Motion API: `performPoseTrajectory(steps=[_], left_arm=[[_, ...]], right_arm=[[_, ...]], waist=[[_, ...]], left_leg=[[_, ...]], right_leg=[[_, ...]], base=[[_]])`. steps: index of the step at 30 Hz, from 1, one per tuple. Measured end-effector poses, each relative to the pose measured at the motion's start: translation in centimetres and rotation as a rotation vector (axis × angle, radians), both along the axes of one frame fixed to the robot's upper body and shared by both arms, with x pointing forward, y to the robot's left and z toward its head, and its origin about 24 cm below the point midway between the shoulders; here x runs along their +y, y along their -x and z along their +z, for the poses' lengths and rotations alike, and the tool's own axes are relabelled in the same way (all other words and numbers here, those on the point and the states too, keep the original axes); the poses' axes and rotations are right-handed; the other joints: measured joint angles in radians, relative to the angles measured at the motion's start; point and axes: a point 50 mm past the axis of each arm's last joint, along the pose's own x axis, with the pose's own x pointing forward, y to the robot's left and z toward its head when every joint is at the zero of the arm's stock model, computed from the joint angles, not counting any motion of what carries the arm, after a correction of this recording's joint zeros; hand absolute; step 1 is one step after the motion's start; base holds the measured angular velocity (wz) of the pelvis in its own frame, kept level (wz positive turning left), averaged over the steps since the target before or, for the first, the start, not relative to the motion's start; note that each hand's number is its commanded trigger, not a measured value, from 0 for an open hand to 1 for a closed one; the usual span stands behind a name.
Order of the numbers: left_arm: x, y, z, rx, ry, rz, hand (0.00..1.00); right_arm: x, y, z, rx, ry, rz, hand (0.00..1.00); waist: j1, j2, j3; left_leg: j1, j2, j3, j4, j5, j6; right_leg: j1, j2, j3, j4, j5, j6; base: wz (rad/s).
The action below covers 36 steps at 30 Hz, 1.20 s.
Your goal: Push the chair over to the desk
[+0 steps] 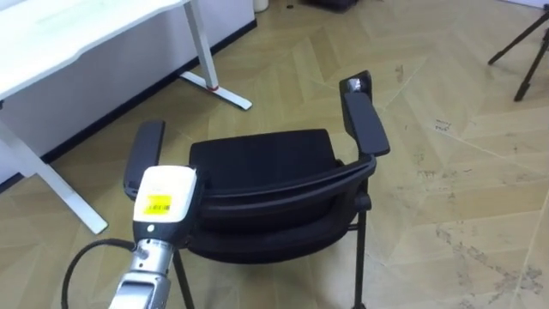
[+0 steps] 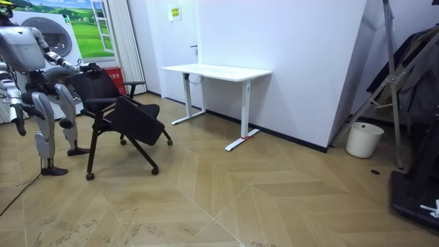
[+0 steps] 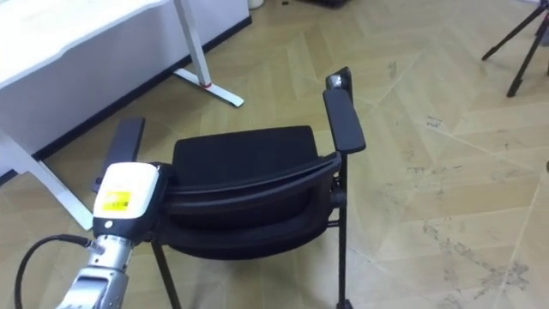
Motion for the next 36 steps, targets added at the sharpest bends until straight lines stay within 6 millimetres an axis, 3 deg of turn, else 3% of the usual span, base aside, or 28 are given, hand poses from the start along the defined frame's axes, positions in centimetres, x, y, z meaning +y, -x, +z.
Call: performPoseTrajectory(steps=[7, 9, 15, 24, 36], left_arm=[[-0.3, 0.1, 0.2, 0.011, 0.006, -0.011, 1.00], [-0.4, 0.0, 0.5, 0.007, 0.008, -0.016, 1.00], [-0.9, 0.0, 0.9, -0.008, 0.020, -0.031, 1.00], [-1.5, -0.5, 1.3, 0.016, 0.020, -0.045, 1.00], [-1.8, -0.7, 1.5, 0.014, 0.021, -0.061, 1.00]], right_arm=[[-0.1, -4.9, 3.6, -0.157, 0.264, 0.180, 0.00], [0.4, -6.9, 5.5, -0.244, 0.375, 0.254, 0.00], [3.1, -9.7, 8.4, -0.368, 0.590, 0.485, 0.00], [7.4, -11.3, 9.7, -0.473, 0.640, 0.706, 0.00], [9.1, -11.7, 11.0, -0.536, 0.734, 0.841, 0.00]], waist=[[0.031, -0.005, 0.0025], [0.045, -0.007, 0.0040], [0.067, -0.008, 0.0103], [0.083, 0.000, 0.0125], [0.098, 0.000, 0.0119]], left_leg=[[-0.005, 0.000, 0.004, 0.002, 0.000, 0.000], [-0.010, 0.000, 0.007, 0.003, 0.000, 0.000], [-0.017, 0.000, 0.007, 0.002, 0.000, 0.000], [-0.021, 0.000, 0.008, 0.000, 0.000, 0.000], [-0.028, 0.000, 0.006, 0.000, 0.000, 0.001]], right_leg=[[-0.008, -0.001, 0.006, 0.003, 0.000, 0.001], [-0.015, -0.001, 0.010, 0.003, 0.000, 0.001], [-0.018, -0.001, 0.010, 0.002, 0.000, 0.001], [-0.022, -0.001, 0.009, 0.006, 0.000, 0.000], [-0.023, -0.001, 0.006, 0.009, 0.000, 0.000]], base=[[-0.02], [-0.04], [0.00], [0.00], [0.00]])
